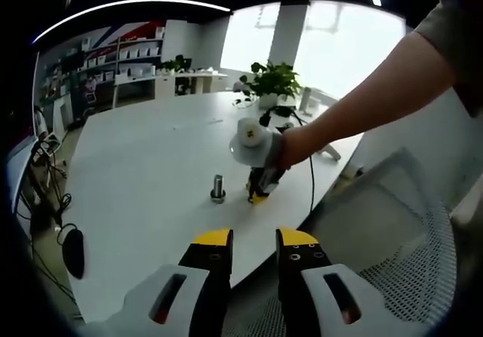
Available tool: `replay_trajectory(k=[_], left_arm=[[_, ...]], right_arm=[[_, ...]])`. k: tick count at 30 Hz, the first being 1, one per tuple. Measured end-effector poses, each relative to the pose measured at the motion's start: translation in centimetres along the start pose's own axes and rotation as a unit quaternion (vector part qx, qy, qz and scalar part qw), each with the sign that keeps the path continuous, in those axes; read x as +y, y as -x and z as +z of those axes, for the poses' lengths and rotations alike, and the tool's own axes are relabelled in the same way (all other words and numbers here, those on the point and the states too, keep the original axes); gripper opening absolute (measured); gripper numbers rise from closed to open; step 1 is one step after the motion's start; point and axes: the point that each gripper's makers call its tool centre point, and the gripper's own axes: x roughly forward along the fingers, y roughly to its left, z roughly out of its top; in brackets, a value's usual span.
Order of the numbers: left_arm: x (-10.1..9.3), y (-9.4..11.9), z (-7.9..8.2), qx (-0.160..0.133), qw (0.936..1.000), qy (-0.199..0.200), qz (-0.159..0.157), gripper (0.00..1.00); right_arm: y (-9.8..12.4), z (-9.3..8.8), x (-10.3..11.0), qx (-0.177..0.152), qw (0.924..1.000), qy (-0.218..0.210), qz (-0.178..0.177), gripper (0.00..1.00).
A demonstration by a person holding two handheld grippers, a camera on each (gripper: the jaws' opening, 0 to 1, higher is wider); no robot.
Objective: Place the washer onto the threaded stud by aligning its center hole with the stud, sliding it down to the base, and recovering from edge contact or off-axis alignment until the washer reaches the visible bottom stop.
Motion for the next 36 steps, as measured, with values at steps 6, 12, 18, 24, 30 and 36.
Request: replay_trajectory(k=[6, 12, 18, 24, 30, 36], left_arm=[[0.0, 0.0, 0.0, -0.001, 1.0, 0.0, 0.0, 0.2], [0.1, 0.0, 0.0, -0.001, 1.0, 0.001, 0.002, 0.2], [0.1, 0.0, 0.0, 0.0, 1.0, 0.001, 0.003, 0.2], [0.1, 0.0, -0.1, 0.002, 1.0, 0.001, 0.002, 0.2], [0.0, -0.1, -0.1, 0.003, 1.0, 0.0, 0.0, 0.2], [-0.1, -0.1, -0.1, 0.004, 1.0, -0.001, -0.004, 0.2]], right_arm=[[0.0, 0.2, 0.1, 0.012, 0.9997, 0.018, -0.012, 0.15], [0.1, 0.1, 0.0, -0.013, 0.9998, -0.014, -0.011, 0.14], [0.3, 0.1, -0.1, -0.053, 0.9973, -0.048, -0.016, 0.14], [0.5, -0.7, -0.2, -0.057, 0.9962, -0.062, -0.019, 0.14], [1.7, -1.4, -0.9, -0.078, 0.9925, -0.09, -0.028, 0.14], [3.2, -2.0, -1.7, -0.093, 0.9895, -0.101, -0.046, 0.14]])
